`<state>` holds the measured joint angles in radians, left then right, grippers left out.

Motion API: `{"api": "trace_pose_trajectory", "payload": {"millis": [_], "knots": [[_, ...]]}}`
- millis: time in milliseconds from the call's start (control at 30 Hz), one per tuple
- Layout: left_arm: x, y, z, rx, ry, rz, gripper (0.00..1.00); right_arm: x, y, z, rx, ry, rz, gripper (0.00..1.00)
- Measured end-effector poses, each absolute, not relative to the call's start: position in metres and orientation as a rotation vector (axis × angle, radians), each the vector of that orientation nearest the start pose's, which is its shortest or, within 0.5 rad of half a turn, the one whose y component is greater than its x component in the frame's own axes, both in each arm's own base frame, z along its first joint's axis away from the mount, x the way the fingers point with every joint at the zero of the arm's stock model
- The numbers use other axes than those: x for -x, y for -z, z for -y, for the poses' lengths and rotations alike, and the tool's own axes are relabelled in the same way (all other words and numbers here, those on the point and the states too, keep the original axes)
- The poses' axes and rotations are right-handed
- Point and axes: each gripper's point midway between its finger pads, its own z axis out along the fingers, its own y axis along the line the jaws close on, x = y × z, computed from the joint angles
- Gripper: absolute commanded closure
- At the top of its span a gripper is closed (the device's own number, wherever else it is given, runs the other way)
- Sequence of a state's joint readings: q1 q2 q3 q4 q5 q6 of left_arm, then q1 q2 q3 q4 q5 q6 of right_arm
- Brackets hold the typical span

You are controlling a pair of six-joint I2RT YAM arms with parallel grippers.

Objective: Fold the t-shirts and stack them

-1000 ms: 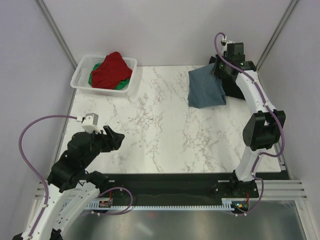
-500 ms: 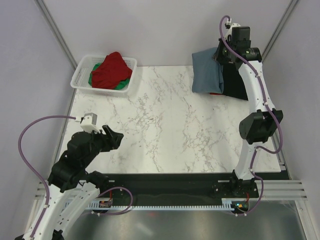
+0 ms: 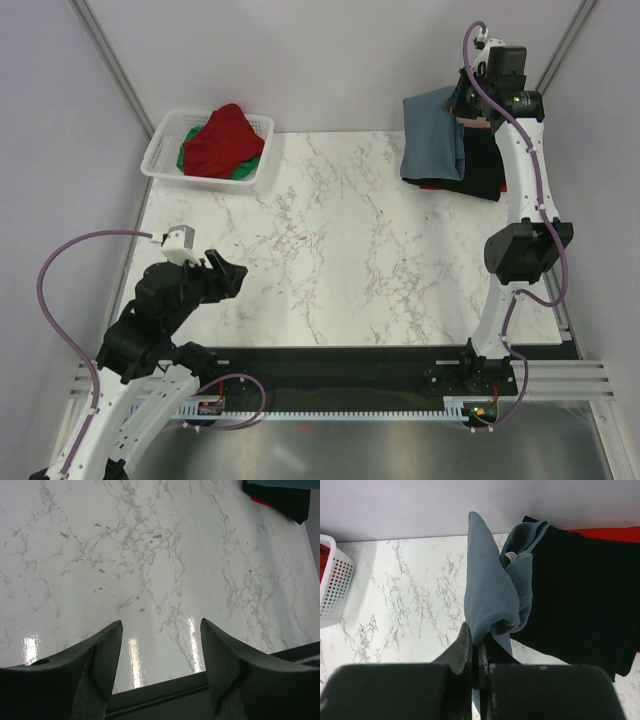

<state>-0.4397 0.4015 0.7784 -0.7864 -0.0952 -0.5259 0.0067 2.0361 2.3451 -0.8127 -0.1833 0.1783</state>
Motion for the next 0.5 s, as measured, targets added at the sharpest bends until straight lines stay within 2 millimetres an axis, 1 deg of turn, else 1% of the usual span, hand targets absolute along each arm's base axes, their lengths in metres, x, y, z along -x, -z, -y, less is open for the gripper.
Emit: {"api": "trace_pose_trajectory", "payload": {"millis": [267,500], "knots": [[-0.179,-0.229,0.089,0.150,0.527,-2.019,0.29,-0.560,-0.306,-0.011,-0.115,-0.320,-2.108,1.00],[-0.180,-0.227,0.089,0.149,0.523,-2.028,0.29,-0.578,-0.280,0.029,-0.174,-0.308,-2.132,1.00]]}}
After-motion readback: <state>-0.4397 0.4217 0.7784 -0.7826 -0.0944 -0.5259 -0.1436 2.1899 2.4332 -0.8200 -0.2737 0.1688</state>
